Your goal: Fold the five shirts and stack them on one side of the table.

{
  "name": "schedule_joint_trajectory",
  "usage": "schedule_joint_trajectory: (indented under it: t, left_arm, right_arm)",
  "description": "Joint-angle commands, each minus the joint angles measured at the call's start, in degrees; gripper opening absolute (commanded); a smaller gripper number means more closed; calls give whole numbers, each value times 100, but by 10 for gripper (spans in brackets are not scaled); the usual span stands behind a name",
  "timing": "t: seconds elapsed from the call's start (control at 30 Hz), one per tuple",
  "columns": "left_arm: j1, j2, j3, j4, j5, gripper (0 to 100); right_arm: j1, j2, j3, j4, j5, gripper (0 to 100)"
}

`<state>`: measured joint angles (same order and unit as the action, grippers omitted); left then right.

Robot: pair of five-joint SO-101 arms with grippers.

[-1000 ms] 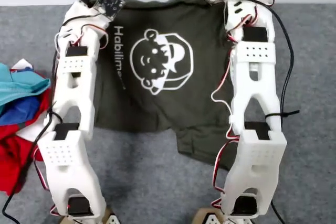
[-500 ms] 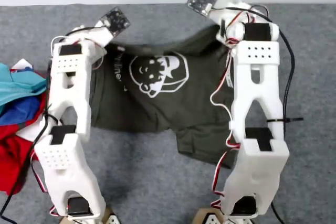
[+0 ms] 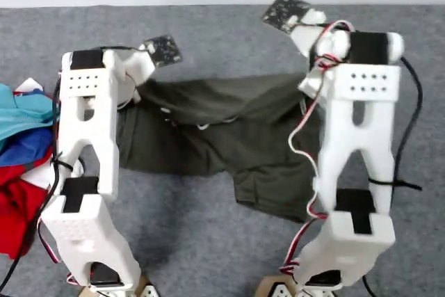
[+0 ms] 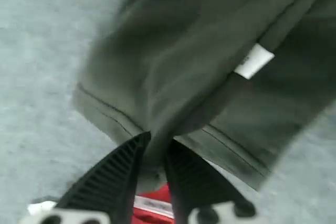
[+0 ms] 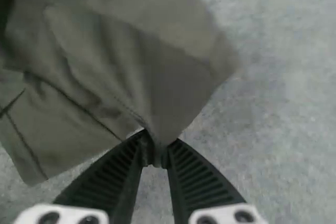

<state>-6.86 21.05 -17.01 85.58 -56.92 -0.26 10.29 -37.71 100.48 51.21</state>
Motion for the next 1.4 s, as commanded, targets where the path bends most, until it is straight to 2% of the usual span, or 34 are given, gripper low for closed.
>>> schedule_joint_trajectory:
  t: [0.0,0.17,0.37,0.53,0.77,0.93,1.0,1.2,1.3,1.37]
  left_arm:
    - [70,-352,-48,580,-141,6]
    - [18,-343,-40,1116,-378,6]
    - [-237,-264,-31,1108,-396,6]
    - [-343,422,-48,1108,-396,6]
    - [-369,941,-66,1134,-316,44]
    - [-369,642,-374,1116,273,136]
    - [-369,484,-541,1116,352,149]
    - [-527,70,-848,1152,325,152]
    - [-633,-62,-875,1152,-18,148]
    - [-712,-105,-892,1134,-185,147]
  right_arm:
    - [198,-760,387,259,-97,10]
    - [347,-1965,2066,259,-88,10]
    - [286,-3081,4035,224,-79,10]
    - [295,-3284,4747,145,-88,10]
    - [382,-3266,5090,215,-88,38]
    - [602,-3600,5064,233,-105,245]
    - [611,-3802,4993,233,-114,283]
    - [629,-4013,4343,57,-114,284]
    - [629,-3996,4308,-593,-123,281]
    - [620,-3811,4299,-1121,-211,241]
